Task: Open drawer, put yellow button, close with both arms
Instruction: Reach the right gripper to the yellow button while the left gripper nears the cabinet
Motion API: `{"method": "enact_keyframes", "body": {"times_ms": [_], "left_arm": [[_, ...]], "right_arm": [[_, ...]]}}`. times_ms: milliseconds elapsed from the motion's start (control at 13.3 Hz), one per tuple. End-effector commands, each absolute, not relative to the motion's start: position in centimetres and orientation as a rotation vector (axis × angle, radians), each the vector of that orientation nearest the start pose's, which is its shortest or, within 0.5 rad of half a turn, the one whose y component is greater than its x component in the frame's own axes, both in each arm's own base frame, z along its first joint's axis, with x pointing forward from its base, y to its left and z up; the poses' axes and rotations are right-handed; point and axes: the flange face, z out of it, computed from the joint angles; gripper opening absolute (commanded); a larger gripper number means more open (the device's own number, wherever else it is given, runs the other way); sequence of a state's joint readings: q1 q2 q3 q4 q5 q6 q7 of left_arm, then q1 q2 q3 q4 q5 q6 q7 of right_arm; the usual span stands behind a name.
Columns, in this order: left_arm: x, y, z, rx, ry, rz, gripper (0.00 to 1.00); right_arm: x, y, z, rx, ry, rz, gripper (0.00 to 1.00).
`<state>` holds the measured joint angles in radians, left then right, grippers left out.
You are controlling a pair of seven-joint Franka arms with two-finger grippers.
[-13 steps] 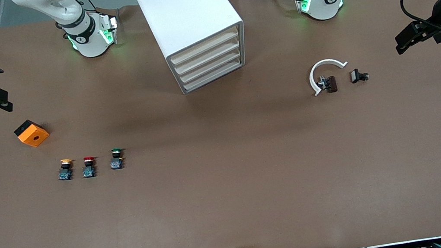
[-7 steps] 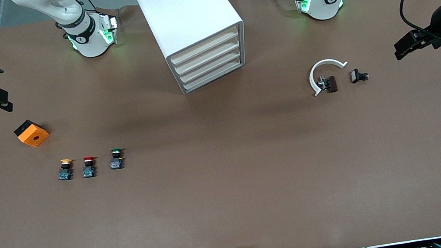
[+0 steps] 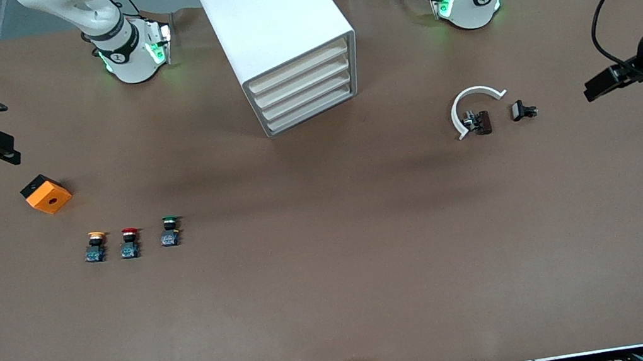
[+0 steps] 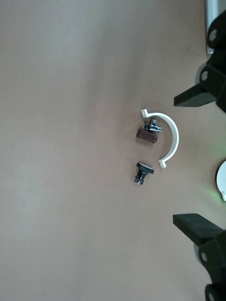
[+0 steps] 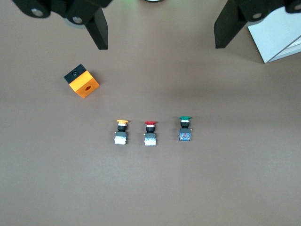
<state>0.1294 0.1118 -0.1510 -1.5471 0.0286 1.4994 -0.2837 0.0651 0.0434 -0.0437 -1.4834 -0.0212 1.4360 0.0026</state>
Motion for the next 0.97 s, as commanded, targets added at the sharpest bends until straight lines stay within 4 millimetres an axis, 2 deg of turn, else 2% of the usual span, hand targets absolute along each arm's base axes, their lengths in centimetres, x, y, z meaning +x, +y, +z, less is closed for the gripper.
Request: {"method": "enact_keyframes", "body": {"times_ms": [0, 225, 300, 599, 749, 899], "left_arm": [[59.0, -0.2, 54.9, -3.027, -0.525, 0.28, 1.0], [60.9, -1.4, 51.8, -2.911, -0.882, 0.333, 1.0], [61.4, -2.0, 50.2, -2.868, -0.973, 0.368, 1.0], [63.1, -7.5, 44.6, -2.704, -1.206, 0.453, 1.0], [64.0, -10.0, 41.1, -2.573, -1.36, 0.491, 1.0], [64.5, -11.7, 37.2, -2.456, -1.501, 0.582, 1.0]], "right_arm": [[56.9, 0.8, 59.7, -3.168, -0.033, 0.238, 1.0], [58.7, 0.6, 55.5, -3.172, -0.034, 0.312, 1.0], [58.9, 0.4, 53.9, -3.186, -0.035, 0.308, 1.0], [59.0, -0.7, 48.2, -3.208, -0.033, 0.296, 1.0], [58.9, -1.2, 45.4, -3.207, -0.027, 0.282, 1.0], [58.7, -2.6, 42.6, -3.204, -0.055, 0.232, 1.0]]}}
